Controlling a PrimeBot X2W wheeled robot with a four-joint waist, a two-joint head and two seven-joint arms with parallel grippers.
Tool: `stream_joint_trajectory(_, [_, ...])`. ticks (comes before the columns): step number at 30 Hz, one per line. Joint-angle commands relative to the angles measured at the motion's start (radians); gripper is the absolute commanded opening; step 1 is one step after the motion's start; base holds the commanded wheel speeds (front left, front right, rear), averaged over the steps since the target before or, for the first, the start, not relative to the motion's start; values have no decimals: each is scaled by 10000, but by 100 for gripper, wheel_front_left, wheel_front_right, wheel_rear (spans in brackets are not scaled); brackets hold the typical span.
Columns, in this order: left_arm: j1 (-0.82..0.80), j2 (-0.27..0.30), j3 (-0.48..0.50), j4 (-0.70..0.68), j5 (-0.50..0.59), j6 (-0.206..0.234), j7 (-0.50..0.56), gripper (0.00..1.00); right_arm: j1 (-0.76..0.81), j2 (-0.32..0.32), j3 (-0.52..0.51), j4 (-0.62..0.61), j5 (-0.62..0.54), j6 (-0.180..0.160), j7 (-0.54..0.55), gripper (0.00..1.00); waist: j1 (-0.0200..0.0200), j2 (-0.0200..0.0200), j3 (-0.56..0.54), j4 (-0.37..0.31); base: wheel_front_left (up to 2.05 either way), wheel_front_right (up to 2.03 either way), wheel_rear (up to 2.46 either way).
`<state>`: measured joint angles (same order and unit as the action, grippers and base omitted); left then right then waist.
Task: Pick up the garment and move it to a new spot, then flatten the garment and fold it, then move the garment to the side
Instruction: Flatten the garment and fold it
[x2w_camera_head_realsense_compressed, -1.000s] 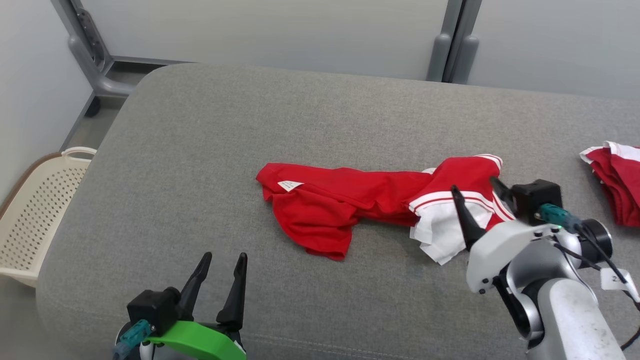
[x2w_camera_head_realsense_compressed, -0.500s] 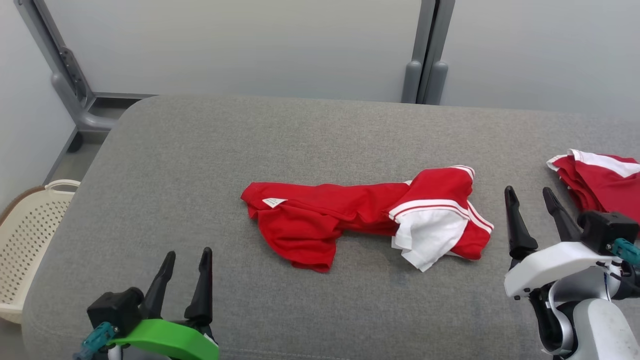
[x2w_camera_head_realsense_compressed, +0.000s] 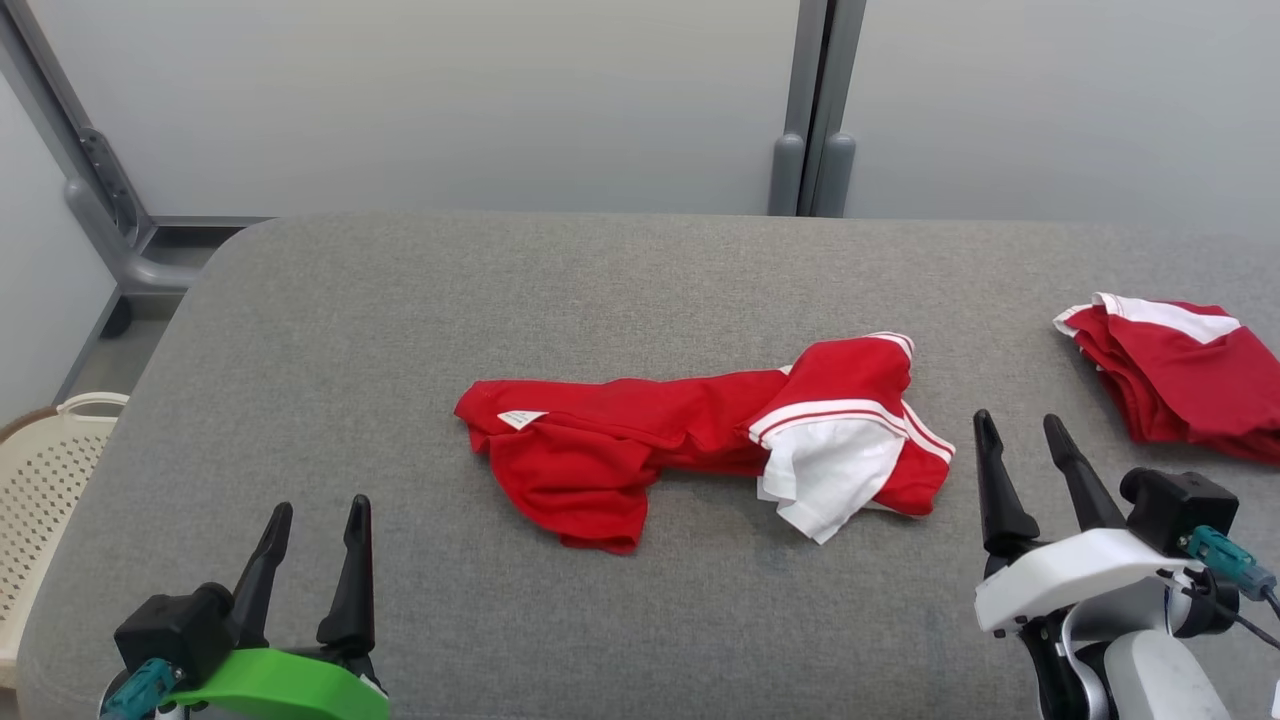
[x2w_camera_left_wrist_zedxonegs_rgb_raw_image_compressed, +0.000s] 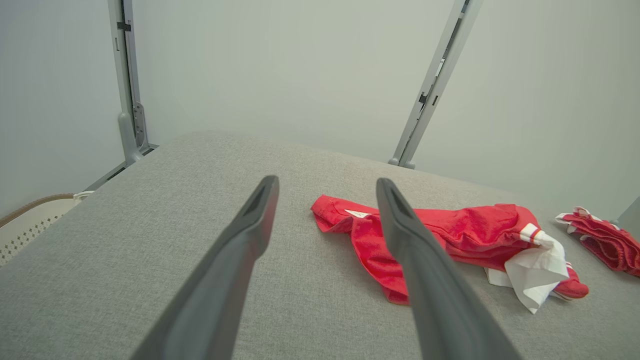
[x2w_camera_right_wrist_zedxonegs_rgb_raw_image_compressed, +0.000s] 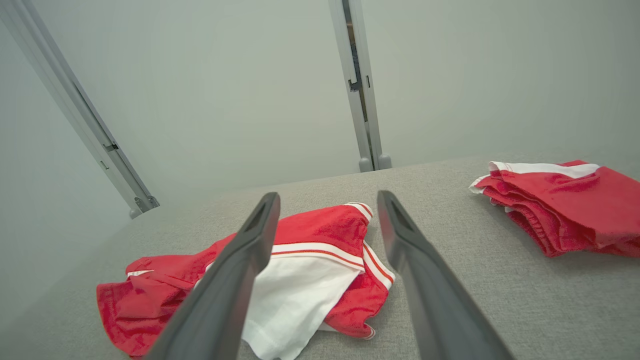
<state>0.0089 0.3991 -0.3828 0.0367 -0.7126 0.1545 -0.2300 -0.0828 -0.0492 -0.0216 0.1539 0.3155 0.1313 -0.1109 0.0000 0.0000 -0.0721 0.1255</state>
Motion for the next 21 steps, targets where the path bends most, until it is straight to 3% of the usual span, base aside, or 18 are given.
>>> stream_joint_trajectory(1, [168,167,55,-62,105,78,39,100,216,-29,49,158,146,-11,-144,100,0,0,-16,-47,0,0,0])
stream_joint_trajectory(10, [239,458,-31,109,8,346,754,100,333,-28,-3,929,22,-11,-77,100,0,0,-32,-237,0,0,0])
stream_joint_trajectory(21, [295,439,-55,256,11,523,767,100,116,-27,194,1544,8,-11,-48,100,0,0,63,-373,0,0,0])
